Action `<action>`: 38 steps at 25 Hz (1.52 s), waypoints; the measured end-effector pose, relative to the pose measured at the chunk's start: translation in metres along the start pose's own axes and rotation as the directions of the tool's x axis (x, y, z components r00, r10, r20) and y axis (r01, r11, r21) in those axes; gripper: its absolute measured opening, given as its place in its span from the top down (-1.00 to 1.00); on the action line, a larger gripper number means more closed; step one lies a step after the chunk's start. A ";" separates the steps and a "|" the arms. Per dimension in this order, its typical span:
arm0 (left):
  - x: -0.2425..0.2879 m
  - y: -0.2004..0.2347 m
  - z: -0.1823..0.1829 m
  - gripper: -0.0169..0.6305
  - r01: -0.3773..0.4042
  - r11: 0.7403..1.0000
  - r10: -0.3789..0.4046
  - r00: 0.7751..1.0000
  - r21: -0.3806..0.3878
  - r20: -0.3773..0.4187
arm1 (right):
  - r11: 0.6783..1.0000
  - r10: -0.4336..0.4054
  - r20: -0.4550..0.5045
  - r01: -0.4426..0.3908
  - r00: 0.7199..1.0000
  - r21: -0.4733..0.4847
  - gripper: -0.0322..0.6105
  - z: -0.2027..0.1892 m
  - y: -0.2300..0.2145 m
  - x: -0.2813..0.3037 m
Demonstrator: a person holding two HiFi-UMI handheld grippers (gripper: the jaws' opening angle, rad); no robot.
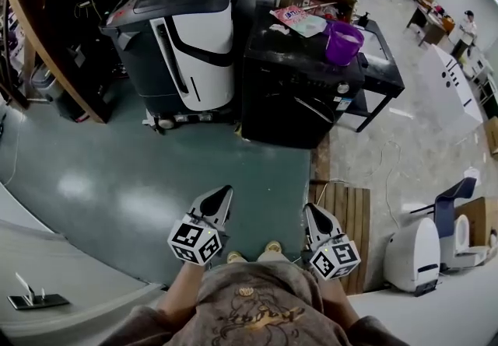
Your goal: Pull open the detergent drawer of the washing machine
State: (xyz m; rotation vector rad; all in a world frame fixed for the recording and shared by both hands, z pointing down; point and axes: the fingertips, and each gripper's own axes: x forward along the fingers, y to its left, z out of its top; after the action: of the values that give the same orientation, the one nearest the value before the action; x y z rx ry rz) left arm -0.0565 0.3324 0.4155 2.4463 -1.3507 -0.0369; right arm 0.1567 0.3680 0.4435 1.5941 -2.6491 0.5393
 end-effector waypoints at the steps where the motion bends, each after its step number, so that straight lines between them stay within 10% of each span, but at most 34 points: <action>1: 0.000 0.002 0.001 0.88 0.009 1.000 -0.009 1.000 0.005 0.002 | 1.000 -0.005 0.003 0.005 1.000 0.003 0.89 -0.002 0.002 0.002; 15: 0.013 0.055 0.011 0.88 0.017 1.000 -0.017 1.000 -0.004 0.006 | 1.000 0.007 0.001 -0.007 1.000 0.006 0.89 -0.002 0.021 0.061; 38: 0.205 0.156 0.088 0.88 -0.022 1.000 0.021 1.000 0.008 0.010 | 0.999 0.041 0.004 -0.041 0.999 0.026 0.89 0.076 -0.095 0.257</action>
State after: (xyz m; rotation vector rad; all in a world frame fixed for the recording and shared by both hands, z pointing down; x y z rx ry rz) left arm -0.0886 0.0623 0.4106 2.4414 -1.3841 -0.0385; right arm 0.1273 0.0848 0.4447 1.5518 -2.6935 0.5761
